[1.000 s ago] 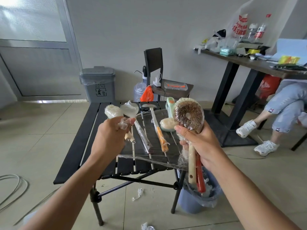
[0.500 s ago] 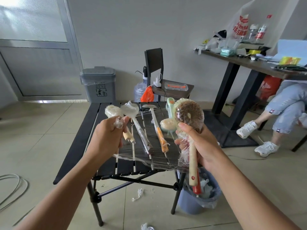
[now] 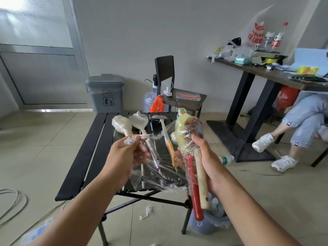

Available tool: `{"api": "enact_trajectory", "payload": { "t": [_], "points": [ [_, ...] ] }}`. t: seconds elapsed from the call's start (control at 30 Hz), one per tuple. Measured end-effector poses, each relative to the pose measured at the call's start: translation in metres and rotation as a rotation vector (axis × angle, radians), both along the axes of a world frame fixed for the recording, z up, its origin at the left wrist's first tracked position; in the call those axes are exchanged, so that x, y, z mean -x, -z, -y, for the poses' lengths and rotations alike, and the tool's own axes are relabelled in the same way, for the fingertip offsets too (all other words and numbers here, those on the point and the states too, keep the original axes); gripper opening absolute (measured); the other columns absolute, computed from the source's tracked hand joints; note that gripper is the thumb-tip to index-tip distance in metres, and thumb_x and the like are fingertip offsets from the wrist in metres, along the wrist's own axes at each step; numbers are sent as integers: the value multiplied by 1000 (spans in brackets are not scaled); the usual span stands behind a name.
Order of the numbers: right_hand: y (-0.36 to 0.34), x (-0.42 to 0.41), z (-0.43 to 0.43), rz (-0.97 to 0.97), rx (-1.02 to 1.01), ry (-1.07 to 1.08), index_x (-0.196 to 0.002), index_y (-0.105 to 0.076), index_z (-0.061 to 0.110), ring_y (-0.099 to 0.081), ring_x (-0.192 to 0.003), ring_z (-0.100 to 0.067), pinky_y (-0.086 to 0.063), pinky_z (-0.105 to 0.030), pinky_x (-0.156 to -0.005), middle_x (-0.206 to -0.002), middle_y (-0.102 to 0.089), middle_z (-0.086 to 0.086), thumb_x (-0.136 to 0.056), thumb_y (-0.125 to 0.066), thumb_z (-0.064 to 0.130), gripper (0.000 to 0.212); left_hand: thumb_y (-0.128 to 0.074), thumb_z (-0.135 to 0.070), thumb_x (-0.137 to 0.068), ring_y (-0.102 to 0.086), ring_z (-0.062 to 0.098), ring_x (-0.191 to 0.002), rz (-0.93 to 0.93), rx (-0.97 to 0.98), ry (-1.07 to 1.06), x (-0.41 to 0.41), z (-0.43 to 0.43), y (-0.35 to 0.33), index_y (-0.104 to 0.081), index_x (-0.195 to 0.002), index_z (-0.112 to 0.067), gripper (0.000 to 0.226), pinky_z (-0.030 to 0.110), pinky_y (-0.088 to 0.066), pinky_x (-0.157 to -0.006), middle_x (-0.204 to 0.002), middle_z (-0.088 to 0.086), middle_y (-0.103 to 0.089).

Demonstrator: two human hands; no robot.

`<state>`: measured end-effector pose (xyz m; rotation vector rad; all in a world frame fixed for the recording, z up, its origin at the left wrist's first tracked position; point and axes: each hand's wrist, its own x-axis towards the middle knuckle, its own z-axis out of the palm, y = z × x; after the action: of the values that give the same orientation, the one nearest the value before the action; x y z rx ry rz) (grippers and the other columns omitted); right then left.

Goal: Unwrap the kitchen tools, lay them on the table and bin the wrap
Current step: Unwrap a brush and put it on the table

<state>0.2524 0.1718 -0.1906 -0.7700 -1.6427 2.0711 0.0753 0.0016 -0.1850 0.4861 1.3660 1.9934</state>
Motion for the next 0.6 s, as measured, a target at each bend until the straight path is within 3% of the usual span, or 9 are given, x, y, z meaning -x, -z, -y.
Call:
{"api": "enact_trajectory", "payload": {
  "t": [0.07, 0.13, 0.2, 0.3, 0.4, 0.5, 0.6],
  "points": [
    [3, 2, 2, 21, -35, 11, -115, -80, 11, -72, -100, -34, -59, -45, -93, -117, -78, -22, -75, -71, 74, 75, -52, -24, -111, -59, 17, -53, -24, 66, -3, -3, -3, 3, -70, -96, -3, 32, 28, -53, -51, -67, 7, -59],
    [3, 4, 8, 42, -58, 11, -113, -82, 16, -72, -102, -31, -56, -46, -97, -117, -79, -18, -81, -68, 72, 66, -59, -40, -106, -50, 15, -54, -48, 110, 46, -6, -4, 2, -73, -87, -8, 40, 29, -44, -52, -64, 3, -50],
    [4, 6, 12, 64, -66, -7, -120, -77, 20, -78, -96, -24, -58, -38, -87, -111, -81, -10, -80, -63, 72, 67, -69, -60, -93, -40, 14, -54, -50, 130, 133, -9, -5, 0, -75, -80, -16, 46, 32, -36, -57, -63, -1, -41],
    [5, 8, 15, 50, -94, -28, -130, -67, 26, -80, -93, -16, -61, -29, -73, -108, -82, -3, -79, -65, 74, 70, -81, -80, -69, -41, 13, -54, -148, 213, 229, -14, -4, -2, -79, -102, -10, 78, 29, -40, -58, -61, -5, -42],
    [5, 12, 19, 81, -123, 32, -141, -57, 26, -76, -108, -27, -61, -42, -91, -123, -76, -10, -69, -70, 80, 91, -92, -71, -57, -58, 23, -69, -413, 368, 337, -21, -1, -2, -79, -83, -18, 60, 34, -52, -66, -75, 8, -69],
    [10, 14, 19, 111, -158, 70, -143, -52, 29, -72, -114, -29, -56, -53, -103, -128, -72, -10, -57, -70, 88, 106, -92, -53, -61, -73, 42, -93, -448, 465, 396, -27, -1, -1, -69, -91, -16, 53, 49, -59, -92, -99, 17, -80],
    [14, 14, 18, 158, -206, 83, -133, -59, 33, -78, -102, -26, -61, -47, -93, -115, -77, -5, -52, -69, 98, 104, -86, -42, -77, -79, 32, -96, -366, 357, 445, -30, -2, 3, -63, -100, -13, 44, 38, -65, -81, -100, 11, -82]
  ]
}}
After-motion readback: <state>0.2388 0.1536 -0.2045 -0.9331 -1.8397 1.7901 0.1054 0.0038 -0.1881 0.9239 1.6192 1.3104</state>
